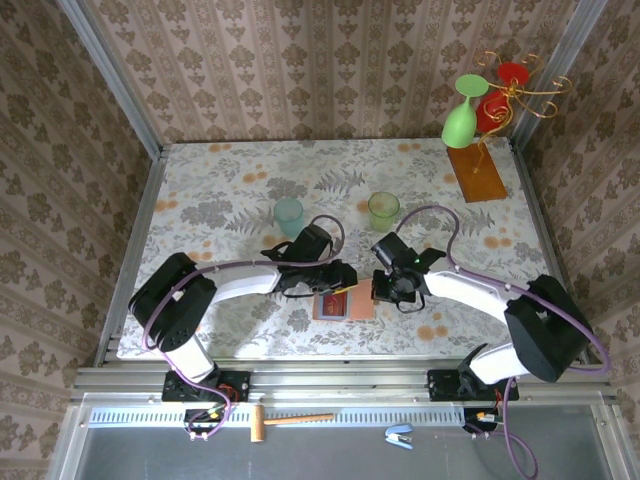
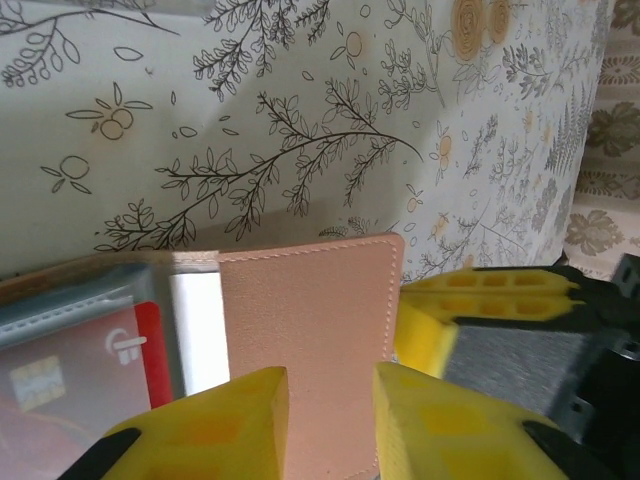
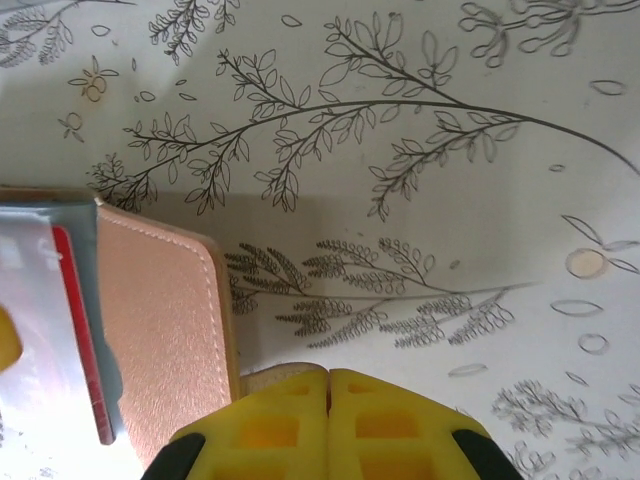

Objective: Take the credit cards out of the card holder

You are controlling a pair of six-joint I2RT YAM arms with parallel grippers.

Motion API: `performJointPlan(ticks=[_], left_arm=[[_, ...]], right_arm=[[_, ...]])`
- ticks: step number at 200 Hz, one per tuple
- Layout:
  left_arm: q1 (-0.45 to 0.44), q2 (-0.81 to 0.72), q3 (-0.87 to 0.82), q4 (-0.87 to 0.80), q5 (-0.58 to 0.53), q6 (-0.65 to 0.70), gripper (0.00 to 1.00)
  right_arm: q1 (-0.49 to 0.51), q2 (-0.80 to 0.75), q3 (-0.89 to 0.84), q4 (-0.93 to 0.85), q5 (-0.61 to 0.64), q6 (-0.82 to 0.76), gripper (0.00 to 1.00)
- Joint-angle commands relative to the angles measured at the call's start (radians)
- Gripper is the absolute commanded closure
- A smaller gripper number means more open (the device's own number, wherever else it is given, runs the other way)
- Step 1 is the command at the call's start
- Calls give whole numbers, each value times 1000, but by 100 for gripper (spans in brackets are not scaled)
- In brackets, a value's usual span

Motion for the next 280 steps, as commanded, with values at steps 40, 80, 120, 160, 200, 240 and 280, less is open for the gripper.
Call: performJointPlan(ticks=[40, 80, 120, 160, 200, 240, 280], left_arm=[[33, -68, -55, -37, -37, -10, 72], [39, -80, -89, -38, -31, -10, 72], [40, -36, -93, -16, -5, -13, 72], [47, -20, -102, 4, 2, -17, 72], [52, -17, -115, 21, 9, -23, 72], [55, -2, -127, 50, 14, -37, 73], [56, 9, -132, 70, 18, -49, 73]], right_arm=[[10, 85, -10, 163, -118, 7, 100], [28, 135, 16, 172, -130, 7, 100], [28, 96, 42, 57, -72, -5, 92], [37, 6, 84, -51, -58, 1, 73], [60, -81, 172, -168, -37, 6, 70], [137, -66, 254, -166, -41, 32, 72], [157, 8, 191, 30, -191, 104, 84]])
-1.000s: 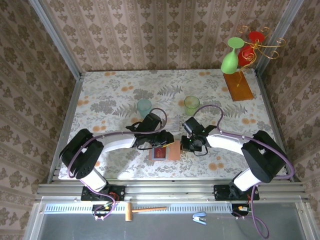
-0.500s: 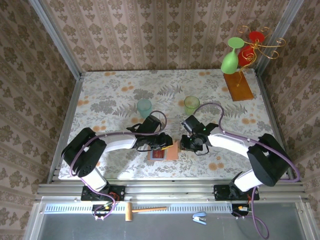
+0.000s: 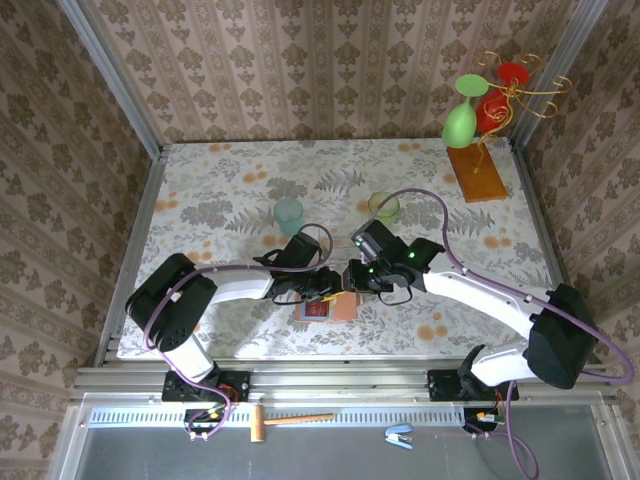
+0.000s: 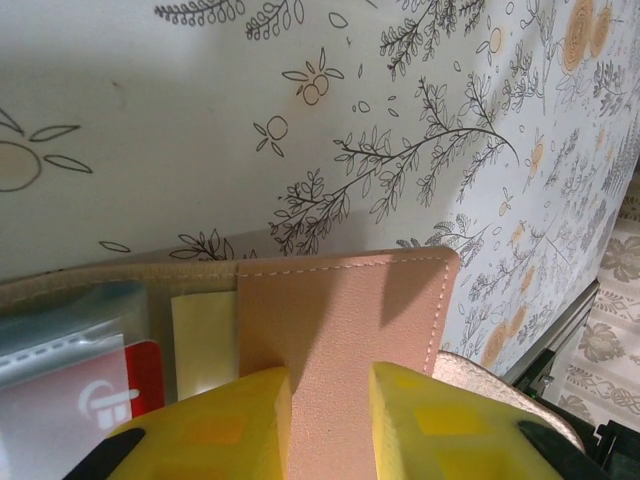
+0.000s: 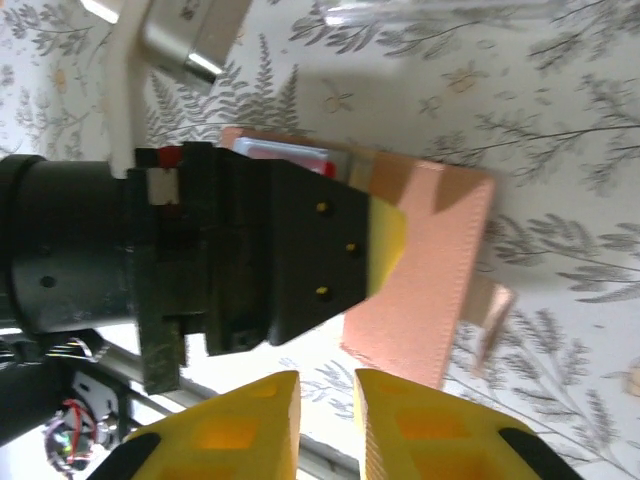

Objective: Take the credit cards out of the card holder

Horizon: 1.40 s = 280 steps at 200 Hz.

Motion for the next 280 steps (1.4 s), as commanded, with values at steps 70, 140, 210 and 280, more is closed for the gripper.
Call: performJointPlan(ticks=[70, 140, 210, 280], left_arm=[[20, -41, -27, 1, -2, -25, 73], [32, -198, 38, -337, -130, 111, 70], [60, -238, 18, -519, -240, 193, 57], [60, -171, -5, -476, -233, 181, 54]], right_arm=[[0, 147, -107, 96, 22, 44, 91], [-13, 215, -112, 165, -18, 36, 91], [-14, 251, -82, 171, -36, 21, 91], [-15, 281, -65, 173, -44, 15, 94]])
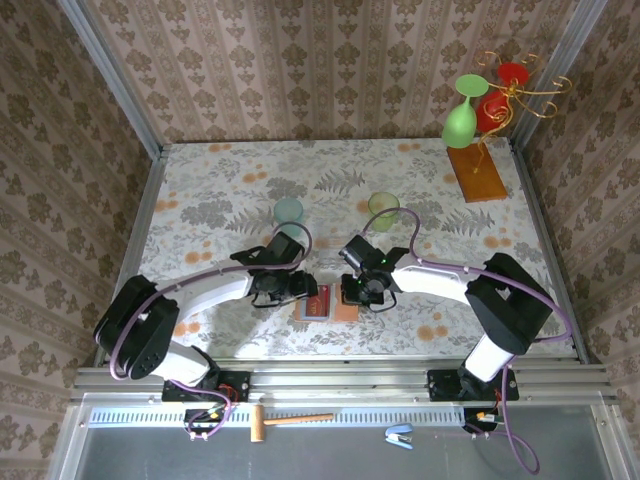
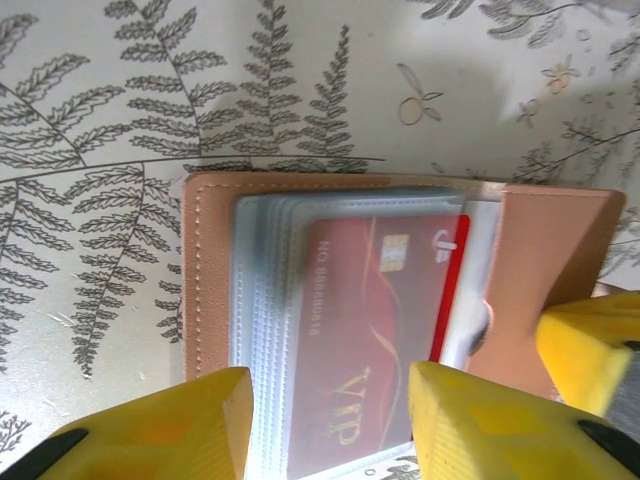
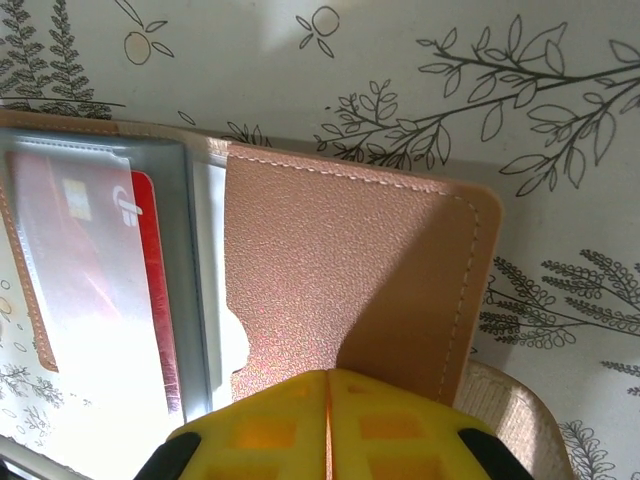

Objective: Take the credit cards out of the card holder

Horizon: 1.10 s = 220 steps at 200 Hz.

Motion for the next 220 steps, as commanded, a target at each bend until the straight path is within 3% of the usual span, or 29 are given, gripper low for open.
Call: performJointPlan(ticks=[1, 94, 220], left_arm=[[1, 28, -14, -8, -11, 12, 54], [1, 84, -33, -33, -39, 34, 62], [21, 75, -69, 46, -35, -1, 66]], right_arm=[[-4, 22, 24, 2, -20, -11, 94], [-34, 77, -27, 103, -58, 17, 96], [-122, 95, -35, 35, -11, -65, 98]])
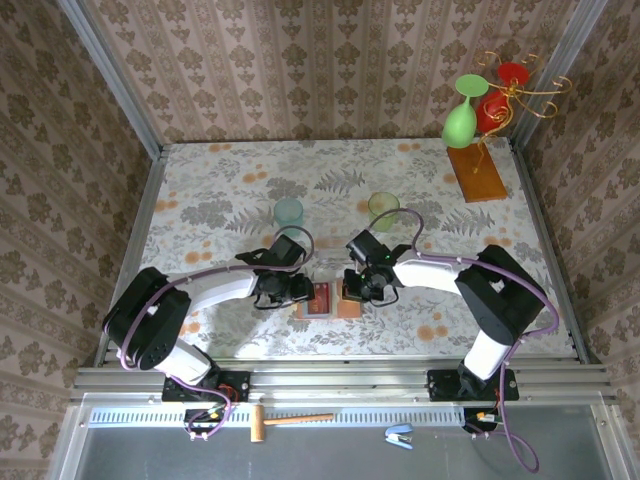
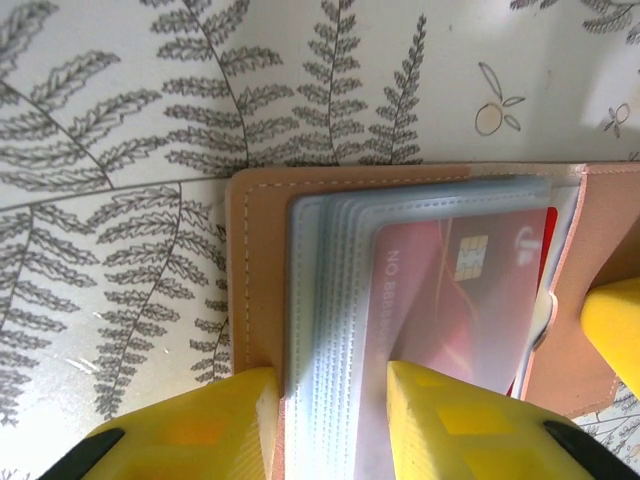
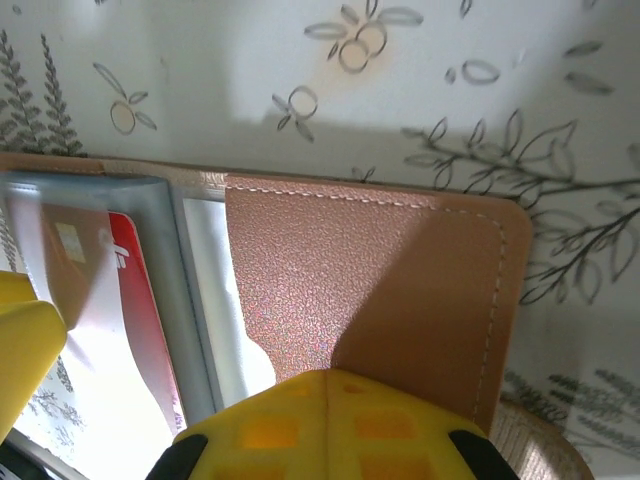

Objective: Take the credit cards out of the card holder

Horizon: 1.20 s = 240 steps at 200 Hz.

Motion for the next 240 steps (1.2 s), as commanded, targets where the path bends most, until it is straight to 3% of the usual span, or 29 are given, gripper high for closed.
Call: performJointPlan(ticks=[1, 51, 94, 181, 240], left_arm=[[12, 19, -52, 5, -11, -16, 66], [18, -21, -155, 97, 7, -22, 66], [42, -50, -100, 16, 0, 44, 66], [52, -160, 21, -127, -71, 130, 63], [49, -200, -18, 34, 8, 65, 63]], right_arm=[[-30, 38, -1, -78, 90, -35, 98], [-27, 41, -4, -68, 1, -46, 99], [-27, 37, 16, -106, 16, -71, 100], [-25, -55, 91, -162, 13, -59, 93], [-18, -69, 98, -117, -21, -17, 93]])
